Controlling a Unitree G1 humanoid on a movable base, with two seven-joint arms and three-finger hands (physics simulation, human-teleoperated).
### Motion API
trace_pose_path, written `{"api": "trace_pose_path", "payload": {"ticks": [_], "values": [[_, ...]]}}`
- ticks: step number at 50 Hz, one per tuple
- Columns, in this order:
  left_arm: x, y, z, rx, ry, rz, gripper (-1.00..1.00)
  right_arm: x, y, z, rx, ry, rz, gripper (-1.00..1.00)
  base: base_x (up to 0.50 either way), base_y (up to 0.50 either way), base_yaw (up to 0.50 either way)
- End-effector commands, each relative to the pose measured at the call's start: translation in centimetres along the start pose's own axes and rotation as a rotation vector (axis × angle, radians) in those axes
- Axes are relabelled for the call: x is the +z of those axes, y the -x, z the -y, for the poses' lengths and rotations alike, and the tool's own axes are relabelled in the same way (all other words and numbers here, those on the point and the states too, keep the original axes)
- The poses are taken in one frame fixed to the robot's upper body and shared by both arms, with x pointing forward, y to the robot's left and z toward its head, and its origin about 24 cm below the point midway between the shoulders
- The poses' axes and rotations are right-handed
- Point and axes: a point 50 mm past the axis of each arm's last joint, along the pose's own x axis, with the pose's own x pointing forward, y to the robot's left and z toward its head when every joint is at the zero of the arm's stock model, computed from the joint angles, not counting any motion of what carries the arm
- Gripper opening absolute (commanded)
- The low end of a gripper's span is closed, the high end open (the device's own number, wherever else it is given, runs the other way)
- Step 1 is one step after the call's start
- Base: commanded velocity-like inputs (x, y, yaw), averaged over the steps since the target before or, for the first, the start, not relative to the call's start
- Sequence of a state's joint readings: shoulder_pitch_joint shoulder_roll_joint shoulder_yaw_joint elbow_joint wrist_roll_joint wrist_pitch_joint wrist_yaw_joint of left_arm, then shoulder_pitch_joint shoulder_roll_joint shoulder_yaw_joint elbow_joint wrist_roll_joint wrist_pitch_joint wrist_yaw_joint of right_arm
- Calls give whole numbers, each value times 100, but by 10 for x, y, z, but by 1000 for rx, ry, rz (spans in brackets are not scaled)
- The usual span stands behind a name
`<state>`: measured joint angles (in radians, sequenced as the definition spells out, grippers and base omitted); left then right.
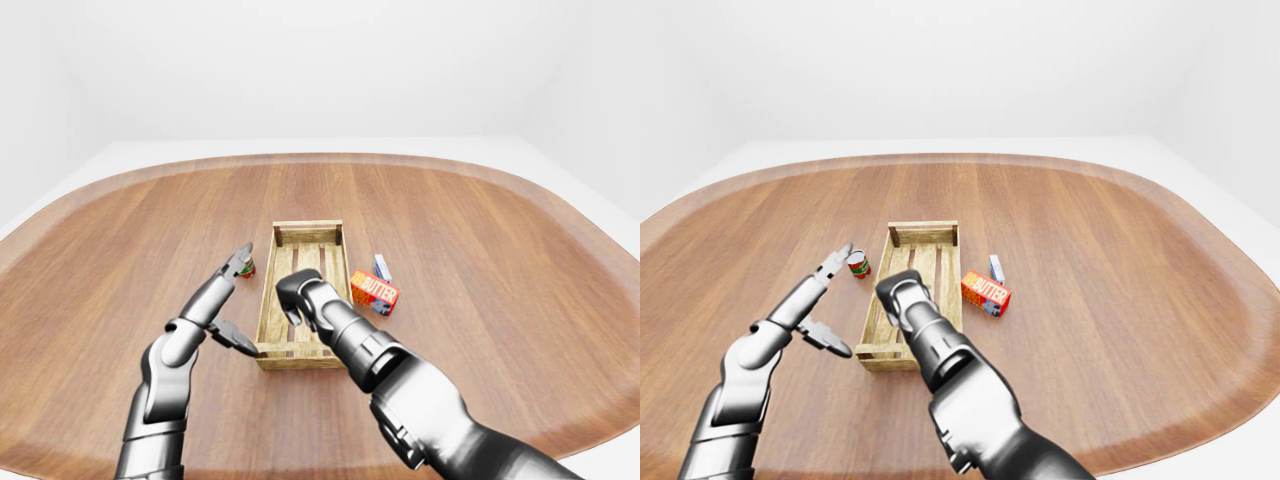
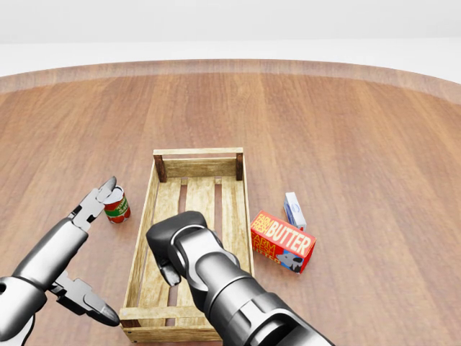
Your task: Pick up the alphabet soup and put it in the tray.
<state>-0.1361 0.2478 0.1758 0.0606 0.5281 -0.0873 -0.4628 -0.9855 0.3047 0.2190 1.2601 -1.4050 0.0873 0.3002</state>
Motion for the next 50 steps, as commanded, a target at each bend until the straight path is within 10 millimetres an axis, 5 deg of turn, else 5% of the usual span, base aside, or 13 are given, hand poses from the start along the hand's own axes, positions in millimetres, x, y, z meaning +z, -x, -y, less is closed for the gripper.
{"api": "trace_pose_path", "payload": {"ticks": [1, 26, 29, 30, 36, 39, 40, 50], "values": [[0, 0, 0, 0, 0, -1, 100, 0, 1, 3, -24, 13, -1, -100, 0, 0, 0], [-5, 1, 3, -6, 12, -19, 100, 2, 0, 1, -23, 19, 1, -93, 0, 0, 0], [-5, 1, 3, -8, 11, -19, 100, 2, 0, 2, -21, 20, 1, -62, 0, 0, 0], [-5, 1, 2, -7, 12, -17, 100, 2, 0, 3, -22, 19, 1, -33, 0, 0, 0], [-4, 1, 3, -8, 10, -16, 100, 2, 1, 3, -26, 11, 3, 25, 0, 0, 0], [-3, 0, 3, -8, 8, -11, 100, 0, 1, 5, -32, 11, -1, 37, 0, 0, 0], [-2, 0, 3, -9, 7, -7, 100, 0, 1, 6, -36, 4, 1, 96, 0, 0, 0], [-2, 1, 5, -16, 6, -7, 100, -4, 4, 19, -119, -27, 4, 95, 0, 0, 0]]}}
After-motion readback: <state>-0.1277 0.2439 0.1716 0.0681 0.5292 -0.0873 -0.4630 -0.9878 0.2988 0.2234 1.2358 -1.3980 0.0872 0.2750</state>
